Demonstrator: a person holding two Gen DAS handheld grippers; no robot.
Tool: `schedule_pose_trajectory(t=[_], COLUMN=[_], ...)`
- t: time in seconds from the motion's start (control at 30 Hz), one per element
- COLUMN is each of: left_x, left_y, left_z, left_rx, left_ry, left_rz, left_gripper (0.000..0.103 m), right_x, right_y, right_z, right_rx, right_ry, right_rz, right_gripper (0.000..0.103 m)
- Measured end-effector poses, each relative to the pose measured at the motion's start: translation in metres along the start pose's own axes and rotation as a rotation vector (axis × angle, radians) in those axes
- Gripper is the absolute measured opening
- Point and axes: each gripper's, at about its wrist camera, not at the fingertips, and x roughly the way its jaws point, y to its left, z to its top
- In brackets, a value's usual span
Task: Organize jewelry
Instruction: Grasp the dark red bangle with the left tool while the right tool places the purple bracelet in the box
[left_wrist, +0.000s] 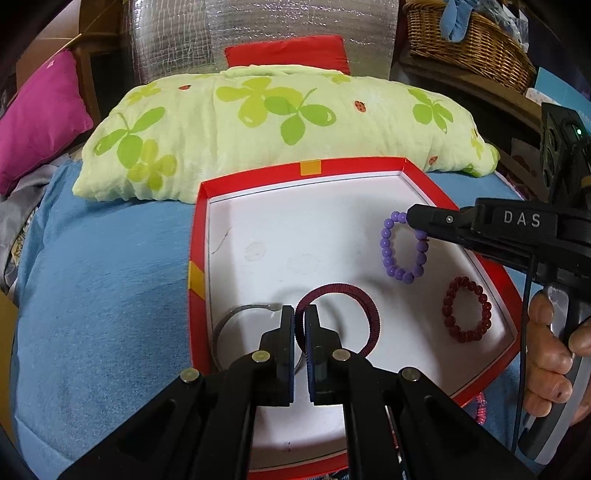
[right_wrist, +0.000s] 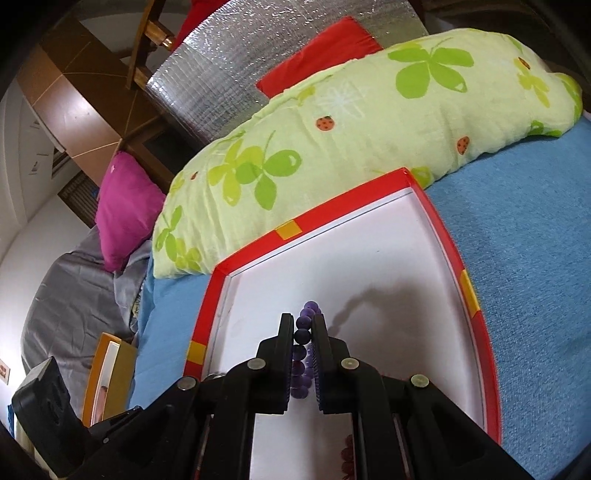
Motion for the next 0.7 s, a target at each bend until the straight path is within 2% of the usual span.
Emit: schedule_pose_trajectory(t=[0.27, 0.3, 0.33, 0.43, 0.53, 0.7], left_x=[0.008, 0.007, 0.007, 0.001, -0.011, -0.029], left_y=[-0.001, 0.000, 0.000, 0.001, 0.004, 0.017], left_z=[0.003, 0.003, 0.003, 0.003, 0.003, -0.001], left_rx=[-0.012, -0.013, -0.015, -0.018, -0.035, -0.091], left_ry=[0.026, 0.029, 0.031, 0.016, -0.009, -0.031], left_rz=[0.039, 0.040, 0.041, 0.060, 0.063, 0.080], left_gripper=[0.006, 0.009, 0.018, 0.039, 0.045, 0.047], right_x=[0.001, -0.001, -0.003, -0.009, -0.018, -0.037], right_y=[-0.010, -0.010, -0.010, -0.010, -0.010, -0.005], right_z=[0.005, 0.005, 0.005, 0.005, 0.005, 0.000], right_rx=[0.023, 0.023, 0.021, 0.027, 0.032, 0.014], right_ry=[0.002, 0.001, -0.004, -0.007, -0.018, -0.026], right_rz=[-0.072, -0.069, -0.072, -0.072, -0.067, -0.048], right_gripper=[0.015, 0.015, 0.015, 0.023, 0.024, 0.024])
